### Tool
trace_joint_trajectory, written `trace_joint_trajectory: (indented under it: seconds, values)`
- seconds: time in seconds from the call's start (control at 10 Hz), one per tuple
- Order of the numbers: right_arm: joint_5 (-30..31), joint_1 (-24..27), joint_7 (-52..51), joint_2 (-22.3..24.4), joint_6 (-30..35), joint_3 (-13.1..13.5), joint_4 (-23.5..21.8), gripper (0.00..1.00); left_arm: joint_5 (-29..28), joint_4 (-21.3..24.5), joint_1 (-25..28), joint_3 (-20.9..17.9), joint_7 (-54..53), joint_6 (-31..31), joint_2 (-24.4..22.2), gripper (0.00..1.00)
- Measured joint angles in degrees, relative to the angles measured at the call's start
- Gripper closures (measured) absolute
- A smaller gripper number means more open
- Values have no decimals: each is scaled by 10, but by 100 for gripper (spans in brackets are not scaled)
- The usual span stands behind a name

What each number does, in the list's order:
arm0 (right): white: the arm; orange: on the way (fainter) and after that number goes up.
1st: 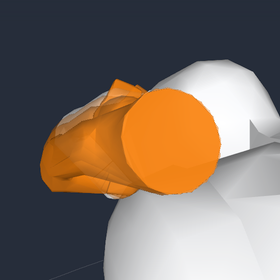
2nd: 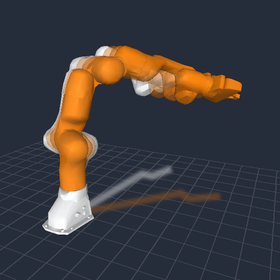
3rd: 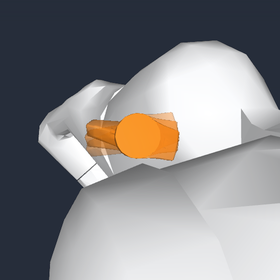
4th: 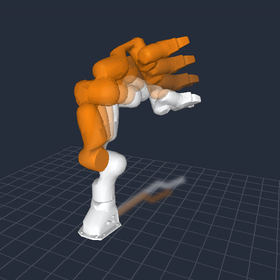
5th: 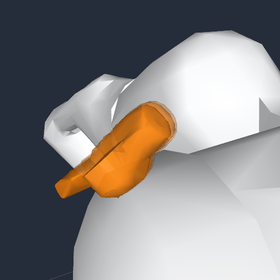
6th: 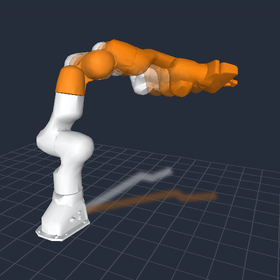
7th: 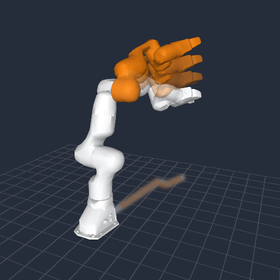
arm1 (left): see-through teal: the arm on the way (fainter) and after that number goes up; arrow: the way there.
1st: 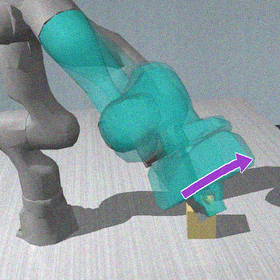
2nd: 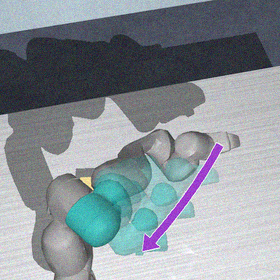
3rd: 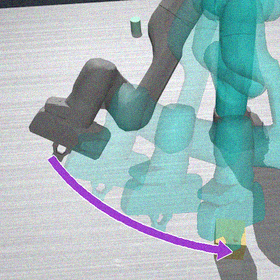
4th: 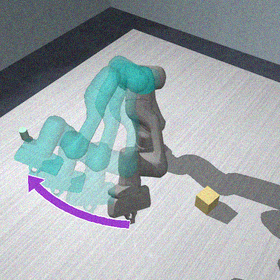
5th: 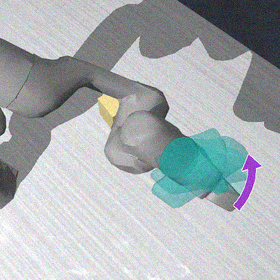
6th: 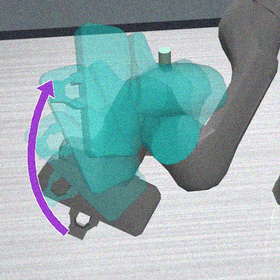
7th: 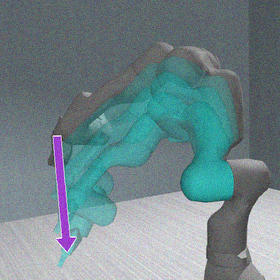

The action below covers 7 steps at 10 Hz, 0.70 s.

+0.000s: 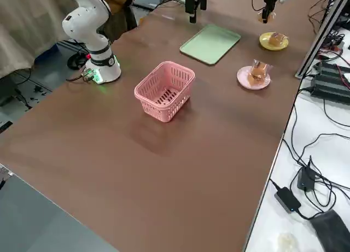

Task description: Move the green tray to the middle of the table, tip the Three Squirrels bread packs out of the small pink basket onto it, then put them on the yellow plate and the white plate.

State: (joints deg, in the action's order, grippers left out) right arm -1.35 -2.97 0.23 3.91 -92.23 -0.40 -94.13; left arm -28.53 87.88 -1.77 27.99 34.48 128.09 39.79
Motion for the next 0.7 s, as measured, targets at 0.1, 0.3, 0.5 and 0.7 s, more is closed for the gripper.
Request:
trace_joint_trajectory:
  seconds: [0.1, 0.3, 0.5, 0.7]
  values:
    - [0, -3, 0, 0, 0, 0, 1, 1, 0, -17, -4, -10, -1, 1, 11, 36]
    - [0, -8, 0, 0, 0, 0, 2, 1, 0, -78, -29, -54, -6, 6, 34, 37]
    - [0, -12, 0, 0, 0, 0, 3, 1, 0, -108, -72, -109, -8, 60, 57, 36]
    - [0, -13, 0, 0, 0, 0, 4, 1, 0, -129, -105, -142, -8, 95, 81, 36]
